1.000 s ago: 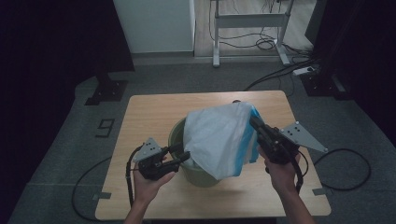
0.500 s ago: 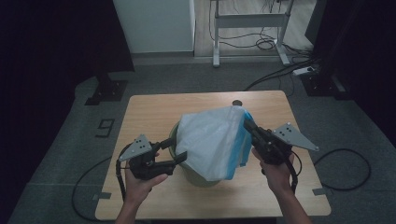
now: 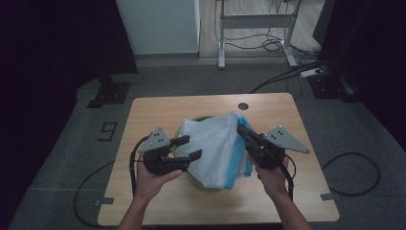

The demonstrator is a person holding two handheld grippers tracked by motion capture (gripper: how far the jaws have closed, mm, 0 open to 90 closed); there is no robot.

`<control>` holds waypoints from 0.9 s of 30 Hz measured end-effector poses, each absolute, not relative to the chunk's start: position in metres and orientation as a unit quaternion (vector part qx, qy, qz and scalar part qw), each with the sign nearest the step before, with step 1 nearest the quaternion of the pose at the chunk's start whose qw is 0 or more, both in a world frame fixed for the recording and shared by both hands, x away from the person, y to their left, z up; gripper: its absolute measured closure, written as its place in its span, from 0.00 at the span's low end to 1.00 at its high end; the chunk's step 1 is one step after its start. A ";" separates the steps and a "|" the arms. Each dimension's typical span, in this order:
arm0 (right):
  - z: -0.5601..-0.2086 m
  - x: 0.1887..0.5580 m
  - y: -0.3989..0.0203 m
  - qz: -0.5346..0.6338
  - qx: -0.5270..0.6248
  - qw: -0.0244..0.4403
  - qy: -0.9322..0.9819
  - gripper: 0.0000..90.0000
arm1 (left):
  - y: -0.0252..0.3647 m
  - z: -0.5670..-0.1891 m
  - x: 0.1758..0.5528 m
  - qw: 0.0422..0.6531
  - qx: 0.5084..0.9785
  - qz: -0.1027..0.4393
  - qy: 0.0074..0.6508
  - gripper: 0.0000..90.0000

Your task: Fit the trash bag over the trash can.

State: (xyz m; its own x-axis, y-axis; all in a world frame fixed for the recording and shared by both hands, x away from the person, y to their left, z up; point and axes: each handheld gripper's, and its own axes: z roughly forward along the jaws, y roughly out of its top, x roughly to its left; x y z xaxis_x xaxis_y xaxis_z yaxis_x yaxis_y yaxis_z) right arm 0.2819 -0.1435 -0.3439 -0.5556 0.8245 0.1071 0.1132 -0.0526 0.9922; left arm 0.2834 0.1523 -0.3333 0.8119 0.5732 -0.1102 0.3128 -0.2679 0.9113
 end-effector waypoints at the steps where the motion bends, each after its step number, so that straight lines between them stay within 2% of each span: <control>1: -0.344 0.282 -0.143 0.622 0.374 0.286 0.626 0.99 | 0.151 -0.334 0.285 0.534 0.789 0.121 0.280 0.40; 4: -0.343 0.281 -0.143 0.624 0.374 0.284 0.624 0.99 | 0.149 -0.337 0.286 0.532 0.791 0.116 0.279 0.46; 11: -0.341 0.277 -0.144 0.632 0.370 0.283 0.619 0.99 | 0.150 -0.348 0.288 0.539 0.788 0.117 0.272 0.86; 14: -0.341 0.276 -0.145 0.634 0.370 0.283 0.617 0.99 | 0.152 -0.349 0.288 0.543 0.784 0.122 0.275 0.96; 16: -0.340 0.275 -0.146 0.635 0.371 0.284 0.616 0.99 | 0.153 -0.350 0.287 0.548 0.781 0.127 0.273 0.99; 21: -0.341 0.275 -0.148 0.635 0.372 0.284 0.615 0.99 | 0.159 -0.350 0.284 0.563 0.766 0.141 0.276 1.00; 22: -0.342 0.275 -0.149 0.634 0.376 0.284 0.613 0.96 | 0.159 -0.350 0.284 0.563 0.766 0.141 0.276 1.00; 25: -0.348 0.273 -0.151 0.636 0.380 0.282 0.609 0.78 | 0.166 -0.350 0.284 0.578 0.748 0.157 0.286 1.00; 27: -0.354 0.269 -0.153 0.637 0.377 0.277 0.613 0.71 | 0.172 -0.350 0.284 0.589 0.735 0.163 0.293 1.00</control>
